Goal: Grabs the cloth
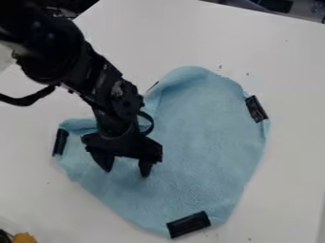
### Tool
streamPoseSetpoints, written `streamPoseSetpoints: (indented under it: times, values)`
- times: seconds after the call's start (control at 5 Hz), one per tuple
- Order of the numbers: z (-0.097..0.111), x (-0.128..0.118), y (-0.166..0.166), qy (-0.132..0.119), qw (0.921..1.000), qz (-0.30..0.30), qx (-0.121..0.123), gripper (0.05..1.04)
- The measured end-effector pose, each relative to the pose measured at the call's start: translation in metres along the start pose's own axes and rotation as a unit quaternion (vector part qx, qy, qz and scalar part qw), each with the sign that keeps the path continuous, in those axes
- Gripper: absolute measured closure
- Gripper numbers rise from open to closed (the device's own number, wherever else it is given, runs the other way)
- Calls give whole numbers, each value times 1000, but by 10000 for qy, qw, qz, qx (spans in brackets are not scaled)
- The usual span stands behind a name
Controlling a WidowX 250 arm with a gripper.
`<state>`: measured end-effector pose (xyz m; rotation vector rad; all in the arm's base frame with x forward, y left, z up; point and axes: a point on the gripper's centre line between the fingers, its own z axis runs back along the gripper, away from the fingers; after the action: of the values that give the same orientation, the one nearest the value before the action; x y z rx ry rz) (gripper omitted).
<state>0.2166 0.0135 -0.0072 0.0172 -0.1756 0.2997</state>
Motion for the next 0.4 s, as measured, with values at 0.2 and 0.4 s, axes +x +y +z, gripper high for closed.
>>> streamPoseSetpoints:
  times: [0.2, 0.4]
  values:
    - [0, -3, -6, -33, 9998, 170, -43, 84]
    - [4, -20, -15, 175, 9997, 159, -5, 84]
